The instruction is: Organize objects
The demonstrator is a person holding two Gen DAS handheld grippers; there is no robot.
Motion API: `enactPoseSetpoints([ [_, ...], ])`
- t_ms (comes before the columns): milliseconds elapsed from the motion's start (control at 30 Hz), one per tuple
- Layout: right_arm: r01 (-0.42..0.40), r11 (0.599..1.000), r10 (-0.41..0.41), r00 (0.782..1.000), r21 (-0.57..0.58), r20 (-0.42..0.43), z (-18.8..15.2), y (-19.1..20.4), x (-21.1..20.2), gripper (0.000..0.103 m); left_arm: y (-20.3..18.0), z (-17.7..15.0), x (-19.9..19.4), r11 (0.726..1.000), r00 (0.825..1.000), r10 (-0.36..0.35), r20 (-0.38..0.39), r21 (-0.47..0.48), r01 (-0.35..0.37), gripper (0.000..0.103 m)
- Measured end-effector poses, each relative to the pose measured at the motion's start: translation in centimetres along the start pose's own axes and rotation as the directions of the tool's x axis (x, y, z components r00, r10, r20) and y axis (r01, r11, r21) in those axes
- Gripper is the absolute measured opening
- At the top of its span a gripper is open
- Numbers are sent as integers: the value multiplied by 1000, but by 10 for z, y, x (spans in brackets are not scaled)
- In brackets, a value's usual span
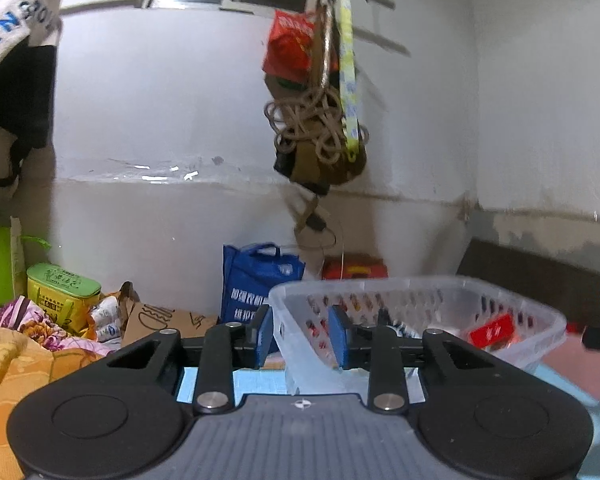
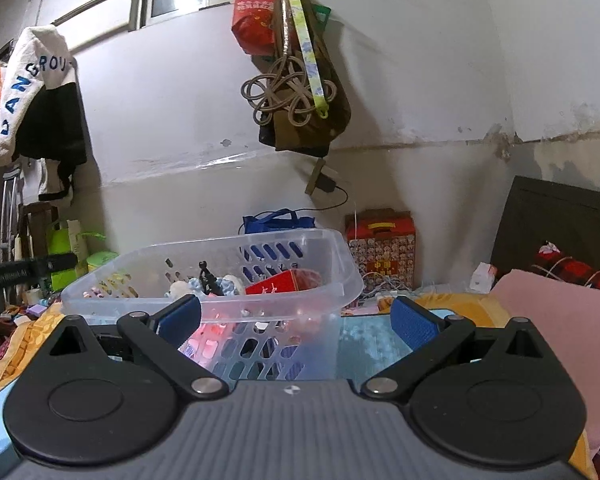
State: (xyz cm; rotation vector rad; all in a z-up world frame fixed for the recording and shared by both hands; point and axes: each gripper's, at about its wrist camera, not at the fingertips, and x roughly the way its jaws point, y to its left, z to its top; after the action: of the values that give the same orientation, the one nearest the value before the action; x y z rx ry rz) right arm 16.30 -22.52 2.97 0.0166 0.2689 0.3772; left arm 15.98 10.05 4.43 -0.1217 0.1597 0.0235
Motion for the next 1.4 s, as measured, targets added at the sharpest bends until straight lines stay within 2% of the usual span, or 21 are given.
enactPoseSetpoints([
  [67, -11, 1000, 11, 1000, -21, 1, 1, 0, -4, 103, 0, 3, -11, 1000, 1000, -2, 31, -13, 3, 60],
  [100, -22, 999, 22, 1000, -29, 0, 1, 1, -5, 103, -1, 4, -14, 1000, 999, -10, 42, -11, 11, 85],
  [133, -34, 999, 34, 999, -34, -6, 0, 2, -6, 103, -2, 4, -17, 1000, 999, -23, 49, -3, 23, 103],
  [233, -35, 998, 34, 999, -45, -27, -1, 3, -5, 103, -6, 2, -25, 999, 997, -50, 66, 20, 48, 103],
  [367, -8, 999, 6, 999, -36, -34, -2, 6, -7, 103, -6, 0, -37, 1000, 998, 1, 59, 3, -1, 103],
  [433, 67, 998, -68, 997, -21, -38, -1, 11, -9, 103, -5, -1, -39, 1000, 1000, 0, 12, -2, 0, 103],
  [500, 147, 989, -148, 988, -31, -45, 1, 14, -8, 103, -7, -3, -36, 1000, 996, -10, -92, 18, 12, 103],
  [567, 152, 988, -153, 987, -33, -48, 2, 15, -6, 103, -12, -6, -38, 999, 990, -18, -139, 31, 22, 103],
  [667, 201, 979, -204, 964, -36, -169, 12, 21, 4, 103, -26, 1, -43, 998, 986, -2, -165, 68, 14, 103],
  [733, 190, 980, -198, 955, -59, -219, 18, 24, 8, 103, -36, 6, -45, 995, 984, 4, -178, 95, 13, 103],
  [967, 179, 983, -184, 970, -46, -161, 32, 26, -1, 103, -67, 23, -40, 993, 969, -14, -246, 113, 43, 103],
  [1200, 162, 987, -163, 971, -18, -174, 41, 13, 6, 103, -78, 32, -33, 995, 965, 15, -262, 101, 12, 103],
  [1400, 150, 989, -150, 973, -16, -174, 42, 11, 9, 103, -82, 31, -20, 995, 954, 46, -298, 94, -18, 103],
])
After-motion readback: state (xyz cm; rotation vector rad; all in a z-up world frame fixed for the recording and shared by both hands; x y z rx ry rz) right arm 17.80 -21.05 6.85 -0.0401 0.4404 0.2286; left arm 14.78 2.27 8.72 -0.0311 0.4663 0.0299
